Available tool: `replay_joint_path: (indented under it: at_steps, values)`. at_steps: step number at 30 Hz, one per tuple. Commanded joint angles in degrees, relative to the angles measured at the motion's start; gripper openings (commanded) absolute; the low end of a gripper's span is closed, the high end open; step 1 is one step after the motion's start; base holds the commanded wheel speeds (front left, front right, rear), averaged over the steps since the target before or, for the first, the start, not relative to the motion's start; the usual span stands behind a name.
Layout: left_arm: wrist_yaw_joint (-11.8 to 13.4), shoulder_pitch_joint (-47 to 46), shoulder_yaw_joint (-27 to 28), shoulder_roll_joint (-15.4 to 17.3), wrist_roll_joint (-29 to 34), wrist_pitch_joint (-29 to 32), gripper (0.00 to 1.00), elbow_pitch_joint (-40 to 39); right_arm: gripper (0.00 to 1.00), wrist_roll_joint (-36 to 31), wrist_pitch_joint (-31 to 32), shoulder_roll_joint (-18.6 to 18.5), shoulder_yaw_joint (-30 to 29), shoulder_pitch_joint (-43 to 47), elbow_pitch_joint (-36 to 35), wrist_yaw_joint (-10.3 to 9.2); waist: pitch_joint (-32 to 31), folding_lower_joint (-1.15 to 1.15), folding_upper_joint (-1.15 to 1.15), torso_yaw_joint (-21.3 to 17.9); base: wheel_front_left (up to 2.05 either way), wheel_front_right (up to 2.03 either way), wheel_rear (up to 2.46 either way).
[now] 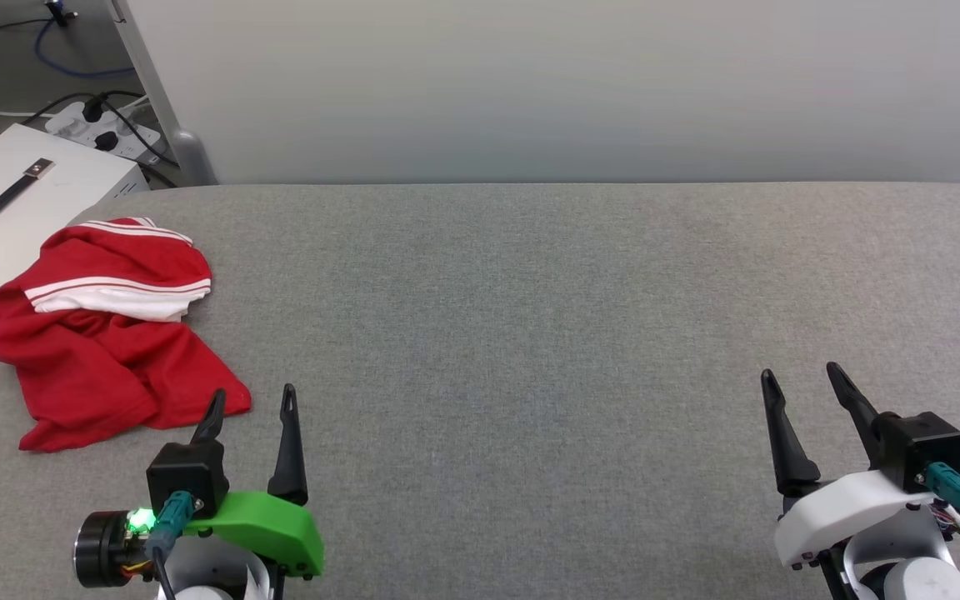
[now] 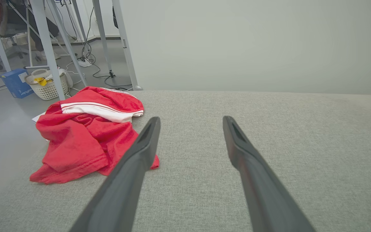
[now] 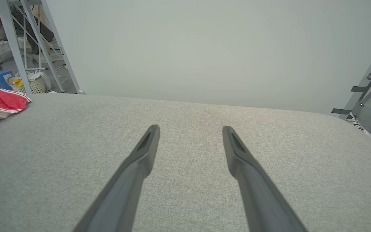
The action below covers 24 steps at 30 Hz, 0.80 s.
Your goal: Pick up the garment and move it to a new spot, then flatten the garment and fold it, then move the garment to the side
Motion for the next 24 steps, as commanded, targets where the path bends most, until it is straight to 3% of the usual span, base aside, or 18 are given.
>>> replay_joint_path:
  at_steps: [1,24]
  values:
    - [-0.4,0.1,-0.1,-0.1,-0.7,-0.5,1.00,0.3,1.00,0.3,-0.8,0.0,0.0,-0.7,0.2,-0.02,0.0,0.00,0.22,0.0,0.00,0.00,0.00]
    - [-1.3,-0.2,-0.7,-0.2,-2.3,-3.5,1.00,4.9,1.00,-0.3,-3.7,-0.1,-0.3,-1.4,3.3,-0.03,0.1,0.00,0.35,-0.3,0.00,0.00,0.00]
